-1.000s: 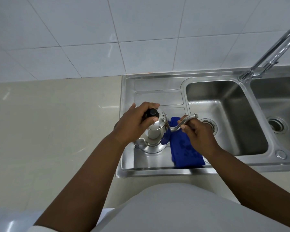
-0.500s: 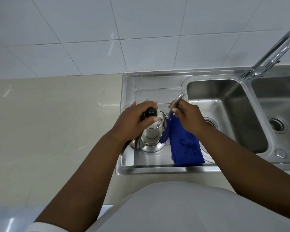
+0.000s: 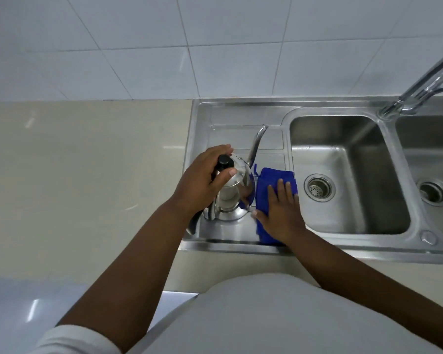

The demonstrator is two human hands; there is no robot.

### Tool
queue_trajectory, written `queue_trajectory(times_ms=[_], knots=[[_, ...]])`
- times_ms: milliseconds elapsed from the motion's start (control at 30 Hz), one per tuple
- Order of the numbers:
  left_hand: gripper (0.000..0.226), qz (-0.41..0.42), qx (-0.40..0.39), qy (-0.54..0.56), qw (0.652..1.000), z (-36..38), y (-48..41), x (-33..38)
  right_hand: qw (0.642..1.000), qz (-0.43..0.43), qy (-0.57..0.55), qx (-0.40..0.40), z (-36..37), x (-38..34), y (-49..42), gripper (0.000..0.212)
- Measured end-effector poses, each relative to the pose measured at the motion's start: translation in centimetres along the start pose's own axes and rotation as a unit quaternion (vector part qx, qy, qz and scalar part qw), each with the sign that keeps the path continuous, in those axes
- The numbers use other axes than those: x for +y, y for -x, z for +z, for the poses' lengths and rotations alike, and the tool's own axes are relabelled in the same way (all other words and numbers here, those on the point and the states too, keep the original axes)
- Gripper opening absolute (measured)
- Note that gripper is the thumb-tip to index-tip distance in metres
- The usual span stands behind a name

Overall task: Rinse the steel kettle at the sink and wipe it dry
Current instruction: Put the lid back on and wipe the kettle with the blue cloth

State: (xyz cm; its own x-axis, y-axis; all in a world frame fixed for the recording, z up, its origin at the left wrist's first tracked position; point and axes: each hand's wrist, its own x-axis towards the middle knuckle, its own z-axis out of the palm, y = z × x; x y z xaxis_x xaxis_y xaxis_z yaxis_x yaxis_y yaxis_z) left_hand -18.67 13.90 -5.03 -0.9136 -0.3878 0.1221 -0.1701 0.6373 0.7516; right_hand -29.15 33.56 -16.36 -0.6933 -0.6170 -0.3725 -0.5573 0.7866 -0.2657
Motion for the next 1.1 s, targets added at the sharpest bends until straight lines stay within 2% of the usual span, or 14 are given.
queue_trajectory(times_ms=[133,267,333,400,467,533,567,633,733,800,933,1000,1033,1100], knots=[[0.048,-0.018,0.004,-0.014,1.000,0.4,0.5,0.5,0.998,-0.023,0.035,0.036,2.0,0.9,0.4,0.094],[0.046,-0.033,0.012,-0.019,0.999,0.4,0.7,1.2,0.996,-0.054,0.040,0.052,1.0,1.2,-1.1,0.071],[0.045,-0.039,0.015,-0.026,0.999,0.3,0.8,1.3,0.995,-0.084,0.031,0.048,0.4,1.9,-2.0,0.069],[0.045,-0.041,0.023,-0.027,0.999,0.4,0.9,1.3,0.993,-0.092,-0.028,0.062,-0.3,2.7,-2.8,0.067],[0.046,-0.047,0.028,-0.027,0.998,0.7,1.0,1.4,0.985,-0.051,-0.157,0.054,-1.8,3.4,-2.9,0.052],[0.048,-0.056,0.030,-0.026,0.998,0.9,1.0,1.4,0.952,-0.004,-0.297,0.070,-3.6,3.1,-2.4,0.030],[0.049,-0.060,0.034,-0.023,0.997,1.0,1.0,1.4,0.931,0.002,-0.357,0.081,-4.6,2.4,-1.9,0.026],[0.052,-0.064,0.044,-0.019,0.997,1.3,0.9,1.4,0.896,-0.020,-0.435,0.084,-6.3,0.2,-0.1,0.029],[0.052,-0.059,0.055,-0.020,0.997,1.7,0.7,1.7,0.864,-0.102,-0.489,0.057,-7.9,-3.9,3.2,0.045],[0.047,-0.047,0.048,-0.015,0.998,1.8,0.6,1.6,0.853,-0.171,-0.488,0.067,-8.6,-5.6,4.4,0.052],[0.033,-0.052,0.075,-0.013,0.996,2.1,0.8,1.4,0.846,-0.297,-0.430,0.106,-8.5,-6.4,3.3,0.051],[0.030,-0.039,0.092,0.001,0.995,2.2,1.0,1.7,0.854,-0.302,-0.405,0.123,-7.0,-5.5,1.7,0.051],[0.033,-0.030,0.097,0.003,0.995,2.2,1.0,1.8,0.861,-0.276,-0.410,0.118,-6.2,-4.8,1.0,0.052],[0.041,-0.032,0.097,-0.001,0.995,2.3,1.0,1.9,0.872,-0.164,-0.456,0.074,-5.0,-3.6,0.0,0.052]])
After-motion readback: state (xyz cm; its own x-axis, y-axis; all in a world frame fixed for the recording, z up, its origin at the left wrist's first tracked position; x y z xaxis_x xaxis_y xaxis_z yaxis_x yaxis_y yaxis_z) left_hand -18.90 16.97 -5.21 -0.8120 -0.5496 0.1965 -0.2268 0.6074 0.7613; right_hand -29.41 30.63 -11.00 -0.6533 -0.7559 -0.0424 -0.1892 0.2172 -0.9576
